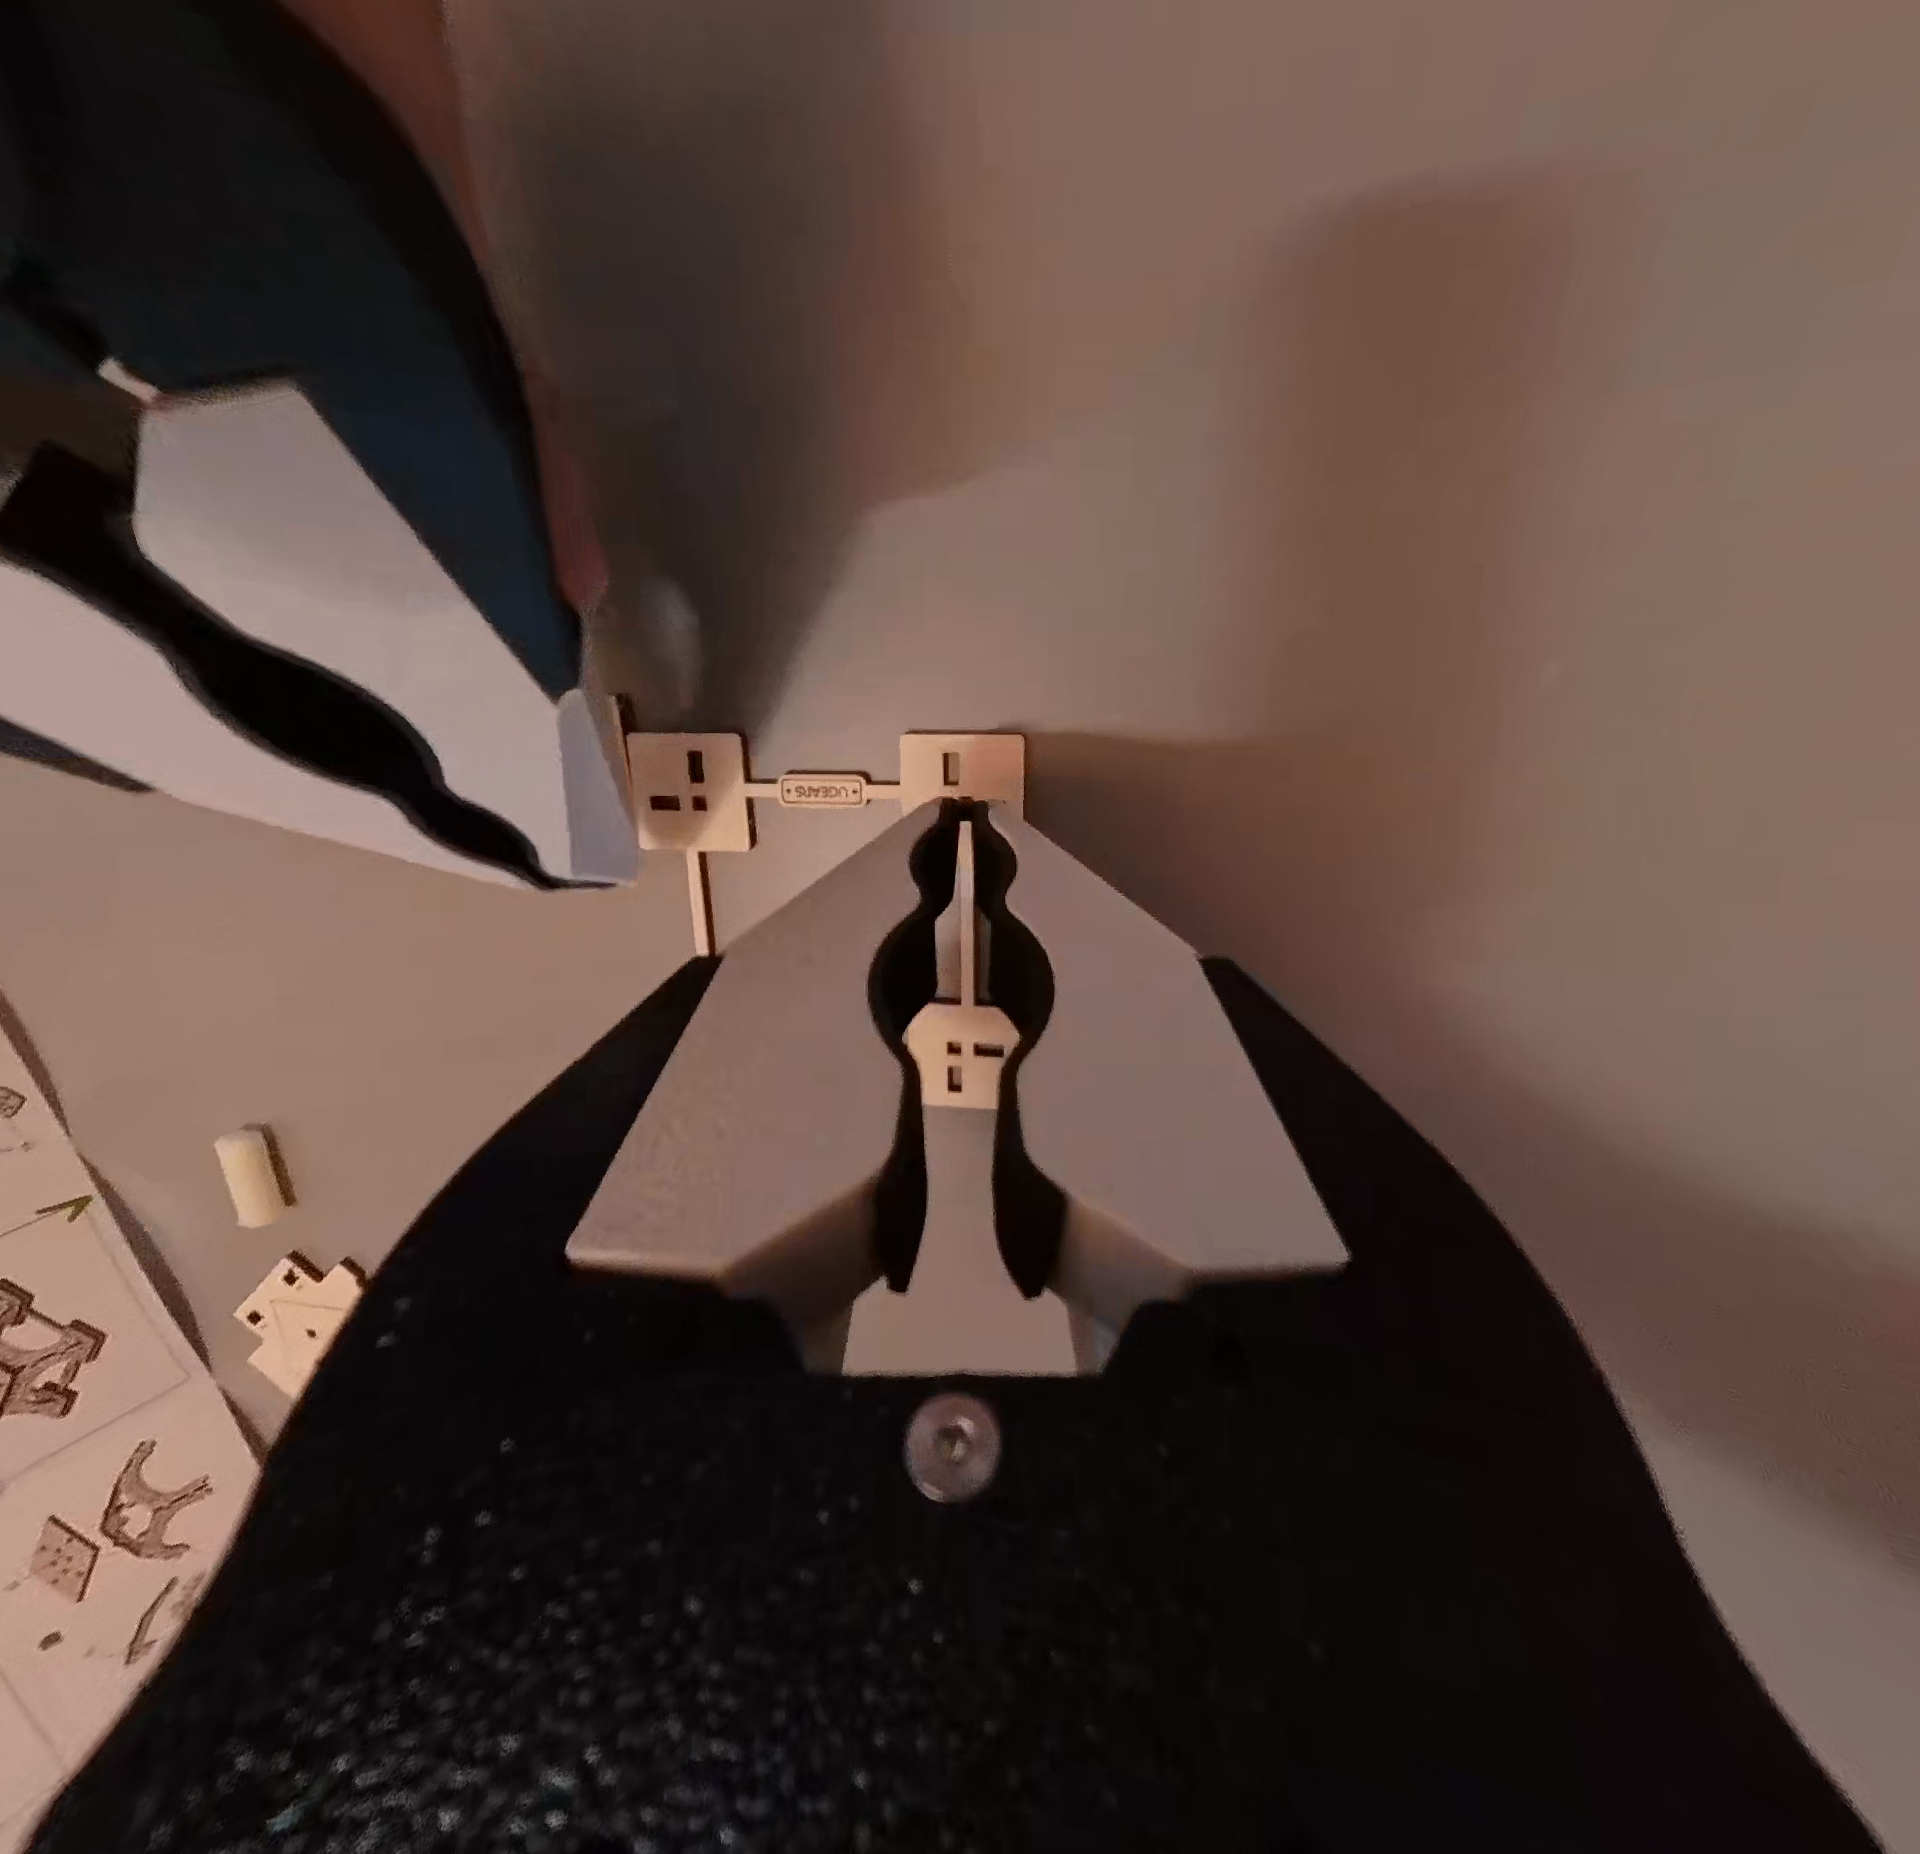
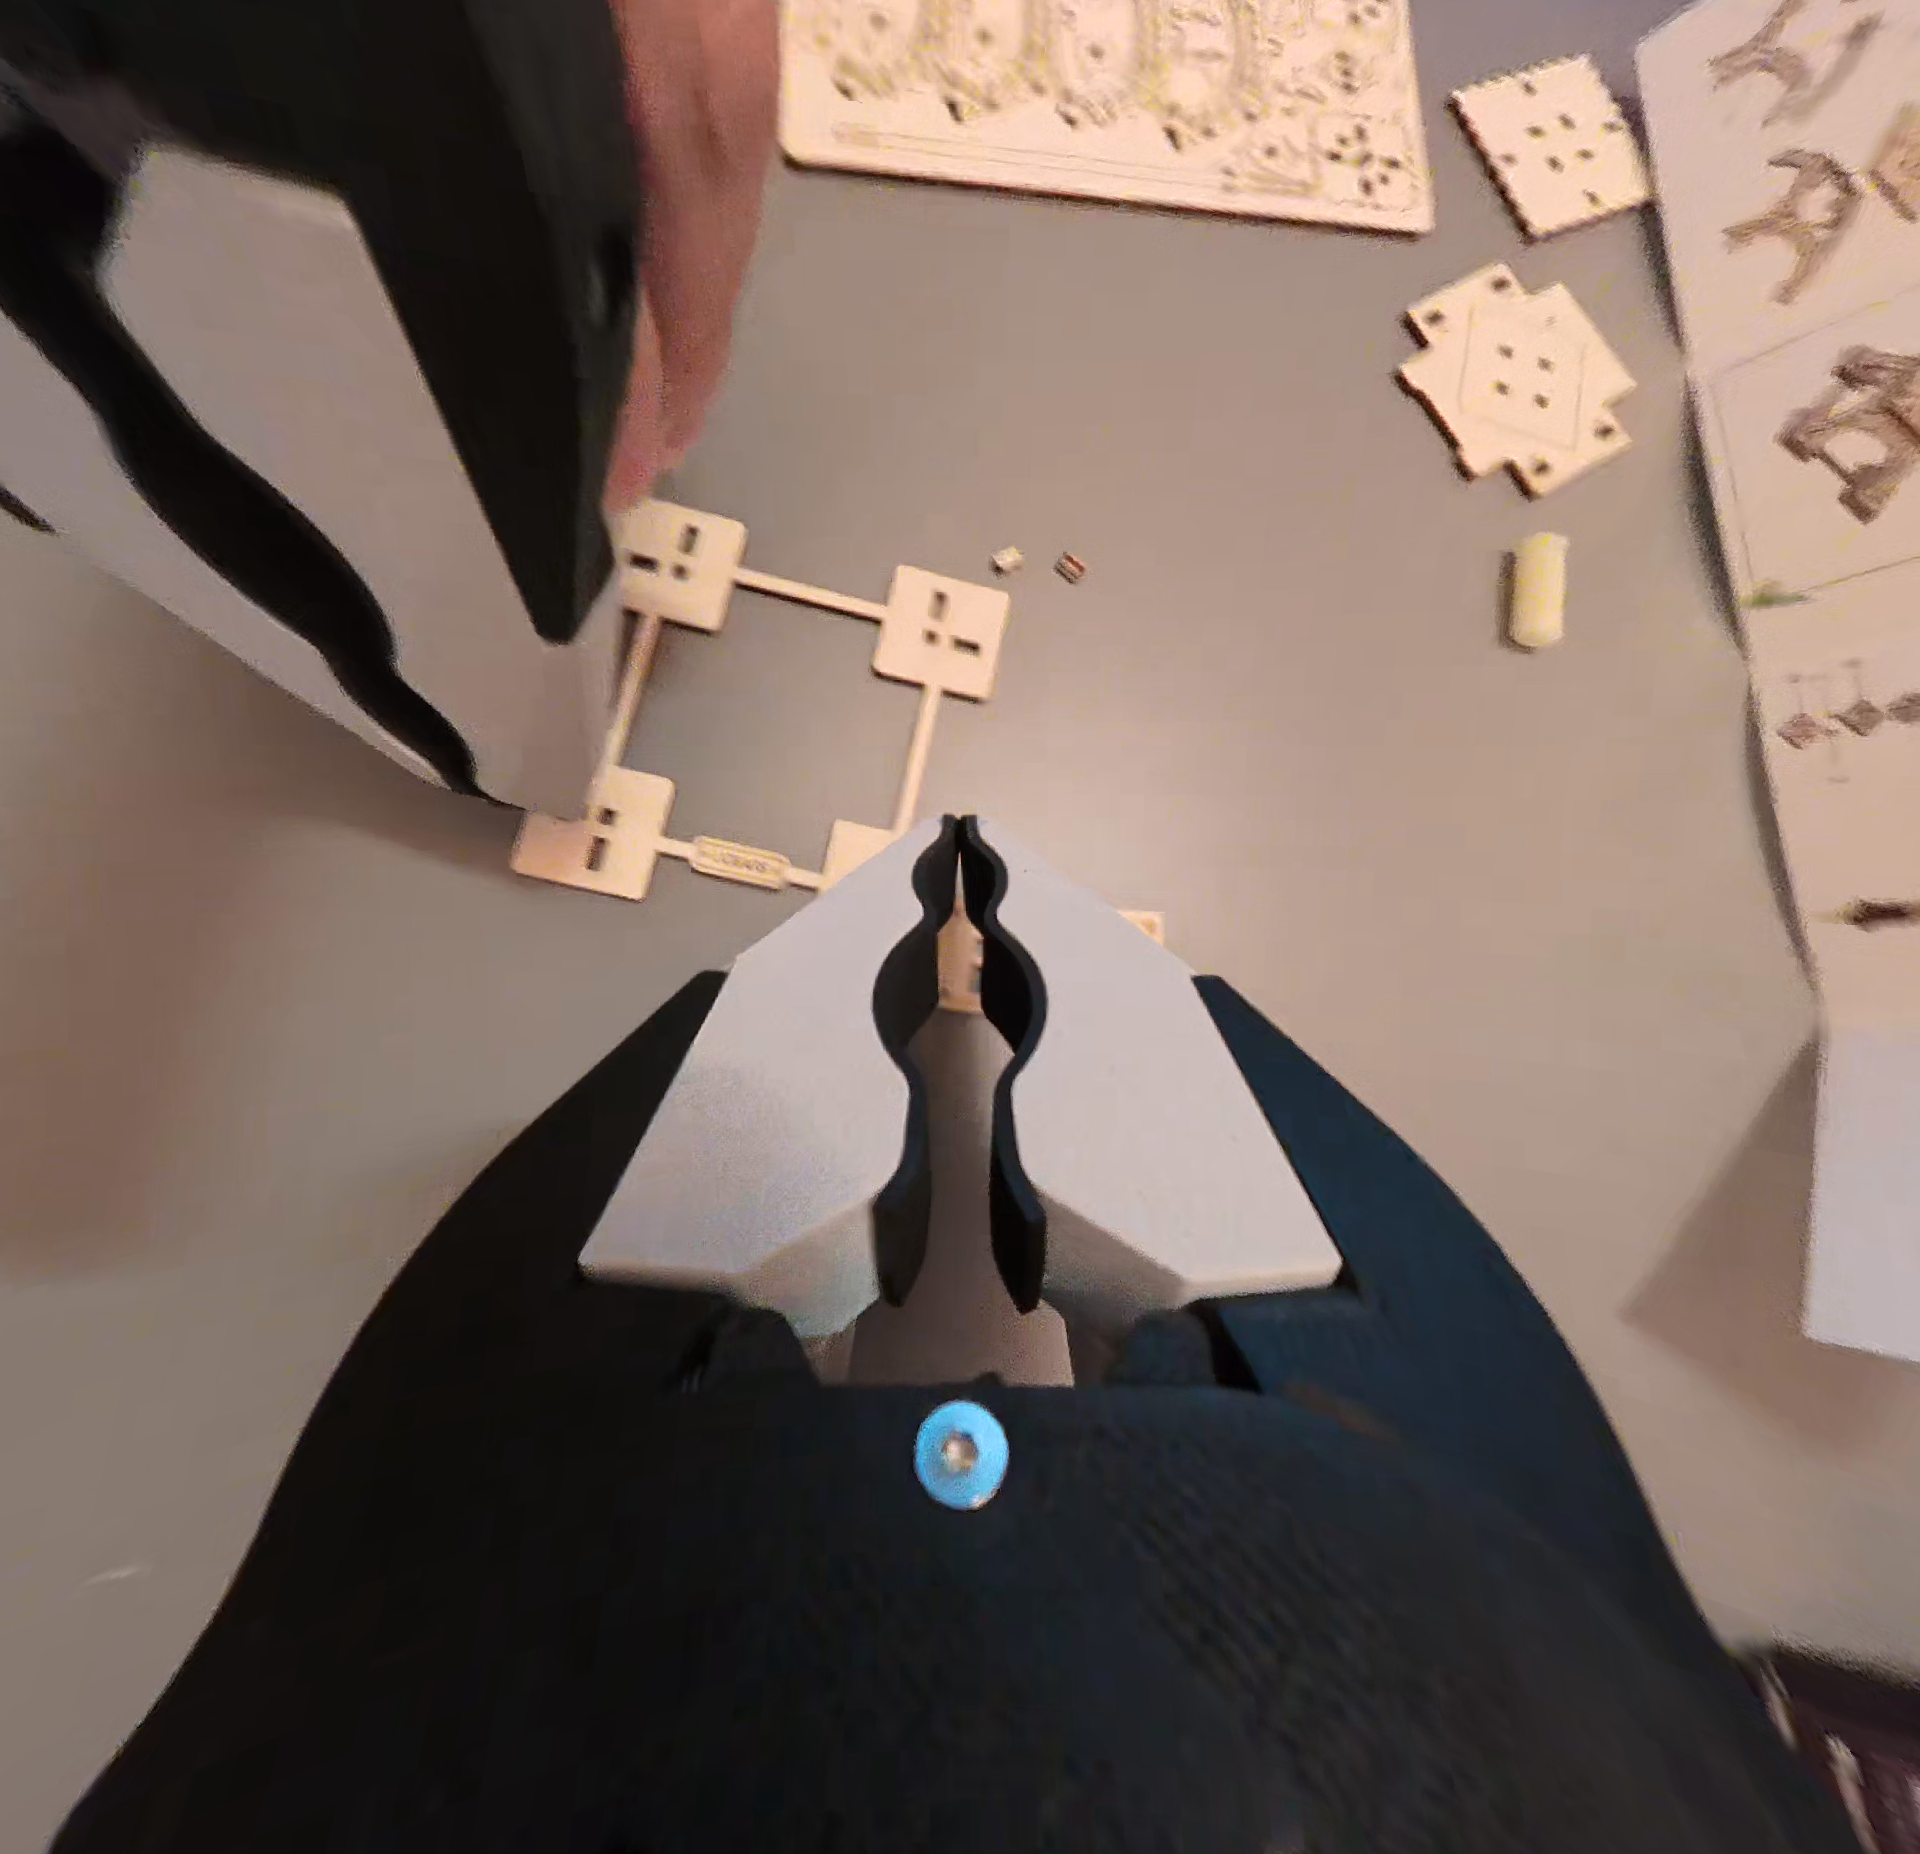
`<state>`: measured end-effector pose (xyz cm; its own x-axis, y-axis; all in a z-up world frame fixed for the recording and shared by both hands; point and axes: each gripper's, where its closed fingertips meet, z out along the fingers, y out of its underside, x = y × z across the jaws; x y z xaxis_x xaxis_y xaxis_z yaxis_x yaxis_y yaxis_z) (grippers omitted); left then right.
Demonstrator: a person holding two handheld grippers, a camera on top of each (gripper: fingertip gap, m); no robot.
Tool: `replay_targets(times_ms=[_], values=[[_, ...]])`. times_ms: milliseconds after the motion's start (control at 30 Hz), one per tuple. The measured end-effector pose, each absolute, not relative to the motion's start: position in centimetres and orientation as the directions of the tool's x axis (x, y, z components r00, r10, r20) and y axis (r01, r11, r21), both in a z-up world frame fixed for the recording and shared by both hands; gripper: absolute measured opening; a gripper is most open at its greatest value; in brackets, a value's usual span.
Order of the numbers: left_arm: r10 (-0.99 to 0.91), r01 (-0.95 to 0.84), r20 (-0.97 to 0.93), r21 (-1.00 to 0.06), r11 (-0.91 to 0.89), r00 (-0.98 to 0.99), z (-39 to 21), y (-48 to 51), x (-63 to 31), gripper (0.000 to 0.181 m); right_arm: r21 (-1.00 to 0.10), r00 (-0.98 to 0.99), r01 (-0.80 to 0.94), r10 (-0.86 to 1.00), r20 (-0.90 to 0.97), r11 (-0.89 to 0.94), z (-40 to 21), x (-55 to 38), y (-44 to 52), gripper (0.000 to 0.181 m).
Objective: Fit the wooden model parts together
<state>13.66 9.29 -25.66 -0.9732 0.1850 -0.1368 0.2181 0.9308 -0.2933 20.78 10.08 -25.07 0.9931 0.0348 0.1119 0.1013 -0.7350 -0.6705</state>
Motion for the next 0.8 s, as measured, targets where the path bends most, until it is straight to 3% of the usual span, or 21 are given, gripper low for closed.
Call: replay_targets(times_ms=[33,133,267,800], values=[[0.181,0.215,-0.139,-0.29,0.932,-0.974,-25.7,9.4,13.8,0.0,-0.684,0.995,0.098,0.064,0.075,-0.723,-24.8,20.3,10.5,0.0],[0.172,0.2,-0.125,-0.279,0.939,-0.977,-25.9,9.6,13.9,0.0,-0.662,0.995,0.094,0.101,0.029,-0.744,-24.8,20.0,11.1,0.0],[0.178,0.197,-0.101,-0.24,0.951,-0.979,-26.2,9.7,13.9,0.0,-0.542,0.988,0.143,0.148,0.034,-0.828,-26.5,19.9,10.5,0.0],[0.199,0.204,-0.055,-0.125,0.971,-0.978,-26.5,9.5,14.2,0.0,-0.556,0.986,0.162,0.158,0.056,-0.815,-26.5,20.1,10.5,0.0]])
